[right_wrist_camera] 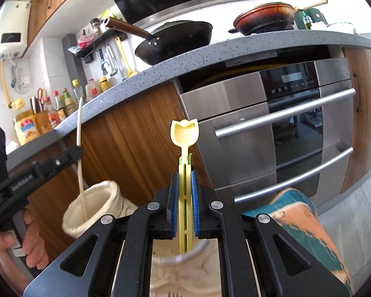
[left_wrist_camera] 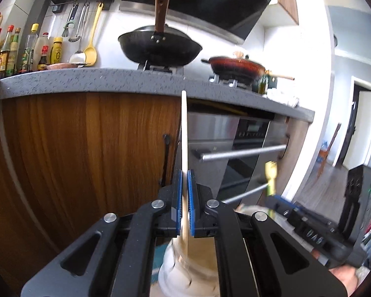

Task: Organize utensils
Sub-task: 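Drop chopstick in tall pot with left tool while right drops spoon in small pot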

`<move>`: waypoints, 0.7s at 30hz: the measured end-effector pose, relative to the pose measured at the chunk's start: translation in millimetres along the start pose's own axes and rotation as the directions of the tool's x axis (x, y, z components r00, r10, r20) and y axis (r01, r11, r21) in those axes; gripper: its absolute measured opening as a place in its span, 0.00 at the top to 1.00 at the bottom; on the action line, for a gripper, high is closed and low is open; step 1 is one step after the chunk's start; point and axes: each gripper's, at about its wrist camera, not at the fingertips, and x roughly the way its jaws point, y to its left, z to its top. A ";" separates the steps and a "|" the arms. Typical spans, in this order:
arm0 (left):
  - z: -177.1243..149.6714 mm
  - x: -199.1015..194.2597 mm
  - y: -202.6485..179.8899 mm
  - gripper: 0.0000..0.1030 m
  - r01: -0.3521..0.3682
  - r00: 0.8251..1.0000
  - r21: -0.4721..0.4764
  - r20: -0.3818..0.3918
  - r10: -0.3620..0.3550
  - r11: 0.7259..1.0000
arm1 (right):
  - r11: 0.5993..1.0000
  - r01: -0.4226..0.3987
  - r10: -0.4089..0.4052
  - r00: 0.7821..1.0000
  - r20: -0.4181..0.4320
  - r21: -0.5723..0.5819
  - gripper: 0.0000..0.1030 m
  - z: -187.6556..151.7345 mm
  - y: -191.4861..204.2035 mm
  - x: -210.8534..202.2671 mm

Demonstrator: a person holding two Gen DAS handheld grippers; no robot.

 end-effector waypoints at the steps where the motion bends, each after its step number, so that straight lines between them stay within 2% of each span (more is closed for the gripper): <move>1: -3.0 -3.1 -1.2 0.96 -0.005 1.000 0.015 -0.011 0.005 1.000 | 1.000 0.003 -0.003 1.000 -0.003 -0.004 0.90 -1.6 0.6 -2.4; 8: -19.9 -17.3 -9.7 0.95 -0.027 0.995 0.067 -0.095 0.033 0.997 | 0.999 0.012 -0.014 0.999 -0.039 -0.038 0.90 -11.1 4.2 -13.6; 14: -24.5 -20.1 -17.2 0.95 -0.051 0.994 0.114 -0.093 0.062 0.992 | 0.999 0.017 -0.020 0.998 -0.058 -0.048 0.90 -11.6 5.5 -12.1; 15: -24.3 -20.0 -17.6 0.93 -0.055 0.994 0.116 -0.093 0.066 0.992 | 0.999 0.015 -0.018 0.998 -0.060 -0.048 0.90 -11.5 5.2 -12.1; 17: -24.6 -20.3 -16.7 0.83 -0.061 0.993 0.113 -0.094 0.072 0.992 | 0.999 0.014 -0.017 0.998 -0.064 -0.047 0.90 -11.7 4.4 -12.6; 18: -24.3 -21.1 -15.9 0.72 -0.064 0.993 0.107 -0.089 0.073 0.992 | 0.999 0.016 -0.019 0.998 -0.063 -0.049 0.90 -11.6 4.4 -13.0; 21: -22.6 -25.3 -14.7 0.60 -0.070 0.995 0.102 -0.068 0.077 0.992 | 0.999 0.019 -0.022 0.998 -0.062 -0.046 0.89 -11.6 3.7 -13.2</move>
